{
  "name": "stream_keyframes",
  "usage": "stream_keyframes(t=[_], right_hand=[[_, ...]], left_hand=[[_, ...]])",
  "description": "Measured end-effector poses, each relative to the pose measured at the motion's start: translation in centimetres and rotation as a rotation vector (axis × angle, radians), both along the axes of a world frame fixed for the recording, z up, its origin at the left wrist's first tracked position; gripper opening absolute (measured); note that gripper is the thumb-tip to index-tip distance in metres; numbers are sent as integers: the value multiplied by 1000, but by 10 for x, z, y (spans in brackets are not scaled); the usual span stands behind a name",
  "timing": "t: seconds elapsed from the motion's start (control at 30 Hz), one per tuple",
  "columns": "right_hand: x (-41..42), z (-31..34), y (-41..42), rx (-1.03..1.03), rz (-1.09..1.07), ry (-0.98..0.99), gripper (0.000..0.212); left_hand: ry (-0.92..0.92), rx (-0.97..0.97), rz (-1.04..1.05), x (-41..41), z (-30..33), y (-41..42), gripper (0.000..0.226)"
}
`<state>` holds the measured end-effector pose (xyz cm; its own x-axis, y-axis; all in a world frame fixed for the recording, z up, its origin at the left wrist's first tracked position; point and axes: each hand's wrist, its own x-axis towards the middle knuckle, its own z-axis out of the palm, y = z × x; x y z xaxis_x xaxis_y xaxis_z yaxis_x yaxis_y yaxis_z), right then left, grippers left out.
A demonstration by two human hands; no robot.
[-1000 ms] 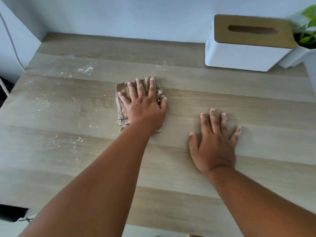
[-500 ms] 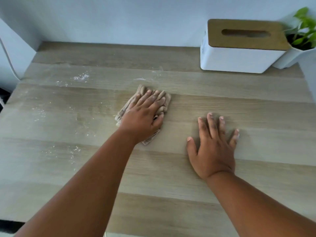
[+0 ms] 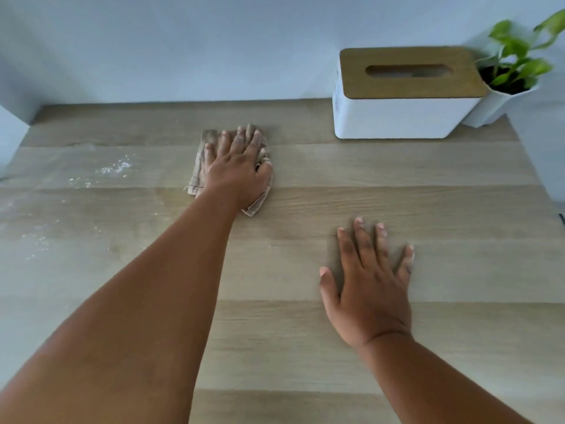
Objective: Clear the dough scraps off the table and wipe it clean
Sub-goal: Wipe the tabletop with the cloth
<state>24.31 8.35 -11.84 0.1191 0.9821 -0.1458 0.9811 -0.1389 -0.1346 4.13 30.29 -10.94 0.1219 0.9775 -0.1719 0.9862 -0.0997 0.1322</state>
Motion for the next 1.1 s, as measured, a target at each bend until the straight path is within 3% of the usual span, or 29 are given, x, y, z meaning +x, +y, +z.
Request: stream_keyframes(t=[0.13,0.3,0.4,0.57,0.63,0.8,0.93,1.1], right_hand=[[0,2,0,-15,0,-19,77],[-1,5,0,-17,2,-29,77],[-2,6,1,-9,-1,-26,77],[-2,4,0,0,2,-22,77],[-2,3,0,17,-4,-12,76],[-1,2,0,25,-7,-17,77],[-2,3,0,1,-4,-35,77],[-2,4,1,-1,-4,-44,76]], left_hand=[[-75,49,-297,15,3,-42,66],[-143,104,-585,-42,3,-105,64],[-100,104,-493,-72,0,-99,65],[-16,25,-21,-52,-4,-26,73],[-2,-29,52,-31,-4,5,75],[-30,-57,-160,31,2,7,77],[-63,12,-341,41,0,-69,72],[-135,116,-331,8,-5,-182,73]])
